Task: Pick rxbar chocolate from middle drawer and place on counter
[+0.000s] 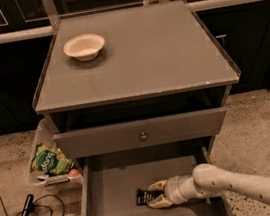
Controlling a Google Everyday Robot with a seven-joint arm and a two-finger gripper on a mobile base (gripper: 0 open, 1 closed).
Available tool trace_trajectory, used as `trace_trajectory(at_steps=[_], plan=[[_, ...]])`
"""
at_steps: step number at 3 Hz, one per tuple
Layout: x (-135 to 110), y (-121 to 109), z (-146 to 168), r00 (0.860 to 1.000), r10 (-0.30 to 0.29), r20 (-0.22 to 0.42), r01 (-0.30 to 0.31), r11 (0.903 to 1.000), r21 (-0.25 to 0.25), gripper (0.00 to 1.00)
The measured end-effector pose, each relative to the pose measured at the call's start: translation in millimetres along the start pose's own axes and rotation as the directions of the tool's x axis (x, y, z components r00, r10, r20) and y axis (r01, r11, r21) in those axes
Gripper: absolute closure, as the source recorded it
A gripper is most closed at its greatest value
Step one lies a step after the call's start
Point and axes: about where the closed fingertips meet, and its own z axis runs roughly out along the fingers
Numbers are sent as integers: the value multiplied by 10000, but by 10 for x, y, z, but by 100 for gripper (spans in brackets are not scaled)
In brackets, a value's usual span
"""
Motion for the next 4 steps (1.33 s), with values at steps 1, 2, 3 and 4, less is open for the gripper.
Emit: trace_trajectory(at_steps=[1, 2, 3, 4], plan=[[-1, 0, 0, 10000, 0, 0, 0, 10000, -1, 100], [-31, 0, -24, 10000, 0, 2, 0, 10000, -2, 100], [-256, 151, -274, 9993, -99, 372, 104, 9999, -132, 100], [-603, 222, -728, 9944, -620, 860, 621, 9981, 14, 100]])
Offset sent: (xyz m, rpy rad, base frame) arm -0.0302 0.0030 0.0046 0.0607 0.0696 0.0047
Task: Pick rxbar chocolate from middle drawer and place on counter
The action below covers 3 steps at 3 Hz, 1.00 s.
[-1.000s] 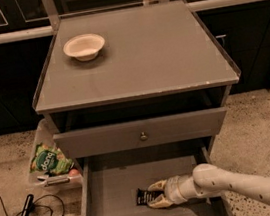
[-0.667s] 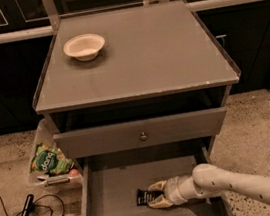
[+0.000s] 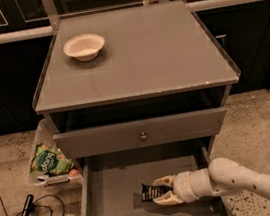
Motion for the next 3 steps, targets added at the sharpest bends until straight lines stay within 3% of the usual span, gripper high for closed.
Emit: trace_trajectory(at_steps=[1, 2, 3], plan=[[-302, -24, -367, 9981, -397, 472, 393, 9992, 102, 100], [-640, -166, -852, 9967, -684, 443, 677, 9976, 168, 100], [-1032, -397, -1385, 9955, -789, -520, 817, 9952, 538, 100]])
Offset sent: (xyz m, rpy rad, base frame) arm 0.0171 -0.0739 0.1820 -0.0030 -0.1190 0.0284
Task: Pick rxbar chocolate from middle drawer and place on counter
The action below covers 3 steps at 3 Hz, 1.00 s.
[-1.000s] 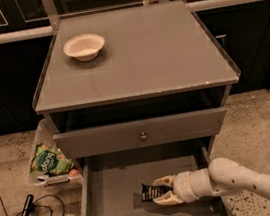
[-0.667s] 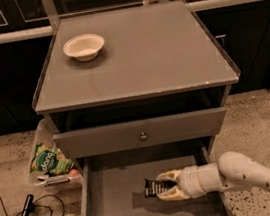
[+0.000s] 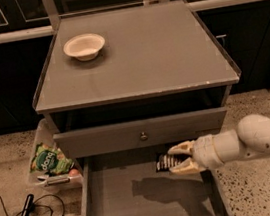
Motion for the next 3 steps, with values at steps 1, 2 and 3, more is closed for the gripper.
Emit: trace_trajectory(at_steps=[1, 2, 3], plan=[[-430, -250, -533, 9911, -1, -1334, 83, 9981, 610, 100], [-734, -311, -754, 9838, -276, -1771, 455, 9942, 977, 100], [-734, -311, -754, 9838, -278, -1771, 457, 9942, 977, 100]])
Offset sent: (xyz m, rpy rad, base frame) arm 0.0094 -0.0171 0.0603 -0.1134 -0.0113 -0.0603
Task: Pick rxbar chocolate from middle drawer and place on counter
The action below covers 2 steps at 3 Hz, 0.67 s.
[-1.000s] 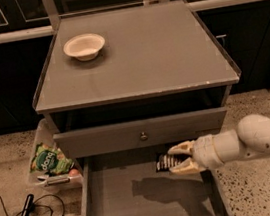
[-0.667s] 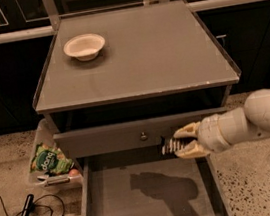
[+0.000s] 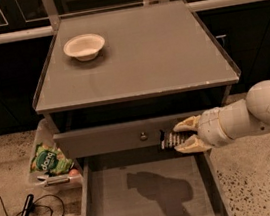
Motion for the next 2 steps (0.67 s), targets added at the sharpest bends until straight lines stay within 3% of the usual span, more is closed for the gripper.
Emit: trace_trajectory(at_steps=[1, 2], plan=[[-145, -130, -170, 9997, -208, 133, 205, 9995, 221, 100], [-550, -471, -597, 9951, -931, 322, 905, 9930, 757, 100]])
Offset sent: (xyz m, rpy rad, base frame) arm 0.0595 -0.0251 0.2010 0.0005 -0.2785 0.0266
